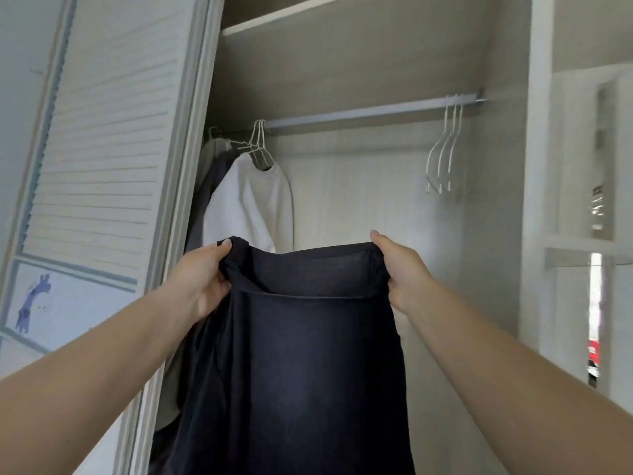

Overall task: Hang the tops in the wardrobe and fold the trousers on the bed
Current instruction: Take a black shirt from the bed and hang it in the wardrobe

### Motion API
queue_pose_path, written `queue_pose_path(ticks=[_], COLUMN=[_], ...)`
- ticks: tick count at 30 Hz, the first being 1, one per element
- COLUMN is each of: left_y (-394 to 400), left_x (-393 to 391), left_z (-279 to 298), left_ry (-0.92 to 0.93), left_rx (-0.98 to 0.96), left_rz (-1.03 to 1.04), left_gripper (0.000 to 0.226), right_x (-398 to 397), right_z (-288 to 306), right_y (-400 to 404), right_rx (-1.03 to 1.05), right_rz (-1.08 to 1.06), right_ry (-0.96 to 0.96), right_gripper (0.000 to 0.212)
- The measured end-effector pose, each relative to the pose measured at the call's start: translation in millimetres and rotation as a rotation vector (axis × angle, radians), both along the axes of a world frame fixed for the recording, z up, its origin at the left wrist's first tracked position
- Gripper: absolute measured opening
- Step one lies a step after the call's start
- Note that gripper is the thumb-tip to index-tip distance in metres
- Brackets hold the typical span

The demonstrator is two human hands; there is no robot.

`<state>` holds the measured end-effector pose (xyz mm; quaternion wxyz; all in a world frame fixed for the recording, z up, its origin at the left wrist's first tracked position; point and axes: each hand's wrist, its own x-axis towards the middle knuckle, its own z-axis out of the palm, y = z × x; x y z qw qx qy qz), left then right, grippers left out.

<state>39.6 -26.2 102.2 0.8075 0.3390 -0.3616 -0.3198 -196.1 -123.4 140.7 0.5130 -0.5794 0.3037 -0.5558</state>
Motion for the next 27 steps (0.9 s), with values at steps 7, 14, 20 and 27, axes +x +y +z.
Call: queue_pose_path(ticks=[7,14,20,27], left_y=[-93.8,-151.5,-180.0,-199.0], left_x=[38.6,44.3,37.8,45.3], left_z=[63.4,112.1,132.5,139.2], left_ry=[-0.021,-0.112,-0.249,-0.368], left_rx=[-0.051,-0.126,-0.096,-0.098], left_rz=[-0.132,-0.199,-0.155,-0.096], left_gripper=[0.017,0.016,0.02,0.021], right_x=[25.1,26.0,32.9,7.6], right_z=[46.3,92.2,151.9,209.5], right_y=[-68.0,-93.0,-84.1,-84.1], right_rx=[-0.217,-0.555,-0.967,-0.763], right_rz=[-0.258,-0.811,-1.254,-1.63], right_ry=[0.315,1.214,1.575,1.895], right_gripper=[0.031,0.032,0.021,0.039])
